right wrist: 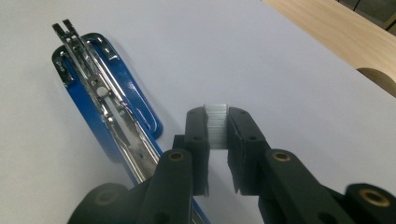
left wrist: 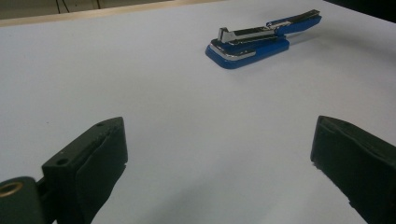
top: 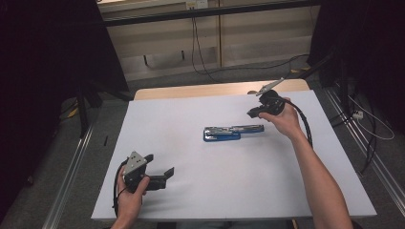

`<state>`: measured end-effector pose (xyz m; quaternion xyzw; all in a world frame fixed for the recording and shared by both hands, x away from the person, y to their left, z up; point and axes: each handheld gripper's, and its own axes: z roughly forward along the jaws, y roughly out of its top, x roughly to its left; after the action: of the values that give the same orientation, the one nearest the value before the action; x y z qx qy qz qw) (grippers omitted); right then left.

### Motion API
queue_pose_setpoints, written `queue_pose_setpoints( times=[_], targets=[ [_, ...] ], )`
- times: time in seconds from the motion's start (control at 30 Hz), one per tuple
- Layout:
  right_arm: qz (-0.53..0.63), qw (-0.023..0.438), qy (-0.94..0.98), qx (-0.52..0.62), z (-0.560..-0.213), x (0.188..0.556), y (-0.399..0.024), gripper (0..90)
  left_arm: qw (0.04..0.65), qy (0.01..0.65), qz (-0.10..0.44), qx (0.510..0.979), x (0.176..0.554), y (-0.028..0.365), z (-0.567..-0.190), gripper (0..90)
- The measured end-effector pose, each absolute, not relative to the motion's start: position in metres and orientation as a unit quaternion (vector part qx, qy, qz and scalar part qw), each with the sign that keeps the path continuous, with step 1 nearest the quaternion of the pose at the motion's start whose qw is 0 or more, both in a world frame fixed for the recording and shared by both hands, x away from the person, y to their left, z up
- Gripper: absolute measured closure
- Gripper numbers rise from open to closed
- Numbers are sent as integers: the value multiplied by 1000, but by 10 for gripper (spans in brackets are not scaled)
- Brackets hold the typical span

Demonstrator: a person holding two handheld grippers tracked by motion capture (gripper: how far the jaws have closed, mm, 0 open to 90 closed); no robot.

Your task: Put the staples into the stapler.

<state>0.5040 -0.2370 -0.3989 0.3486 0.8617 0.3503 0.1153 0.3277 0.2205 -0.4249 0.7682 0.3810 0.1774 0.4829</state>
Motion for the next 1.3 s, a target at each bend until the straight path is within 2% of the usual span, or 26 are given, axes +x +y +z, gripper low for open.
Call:
queue_pose_setpoints(
  times=[1.3],
  targets=[
    [397,95,872,271,-390,495,-193,790,483,379,175,770,328,220,-425,40]
  ],
)
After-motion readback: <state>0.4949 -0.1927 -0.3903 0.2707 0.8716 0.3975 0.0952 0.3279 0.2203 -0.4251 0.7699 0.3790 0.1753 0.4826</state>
